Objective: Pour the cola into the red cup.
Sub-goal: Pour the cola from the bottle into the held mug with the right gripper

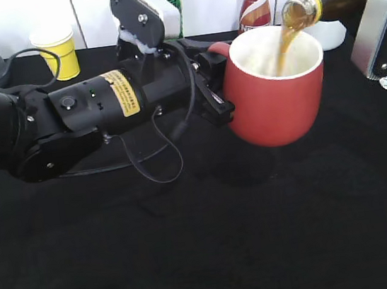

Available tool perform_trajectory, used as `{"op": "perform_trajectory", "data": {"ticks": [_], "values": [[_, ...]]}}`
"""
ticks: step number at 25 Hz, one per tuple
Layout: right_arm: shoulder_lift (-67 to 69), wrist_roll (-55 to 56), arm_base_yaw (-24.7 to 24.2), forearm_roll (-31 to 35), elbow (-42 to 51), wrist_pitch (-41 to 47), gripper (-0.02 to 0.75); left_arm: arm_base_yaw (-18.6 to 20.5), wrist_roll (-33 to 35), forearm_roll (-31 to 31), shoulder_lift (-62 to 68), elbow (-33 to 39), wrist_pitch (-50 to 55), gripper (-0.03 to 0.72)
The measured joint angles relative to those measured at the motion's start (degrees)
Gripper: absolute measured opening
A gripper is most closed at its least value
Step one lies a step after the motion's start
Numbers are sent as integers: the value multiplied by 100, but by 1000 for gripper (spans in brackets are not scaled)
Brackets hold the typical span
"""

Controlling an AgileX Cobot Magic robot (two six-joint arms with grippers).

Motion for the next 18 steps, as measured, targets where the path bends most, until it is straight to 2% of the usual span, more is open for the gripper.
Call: {"op": "perform_trajectory", "data": {"ticks": [18], "values": [[0, -740, 0, 109, -4, -47, 484, 0, 0, 115, 0, 0, -33, 83]]}}
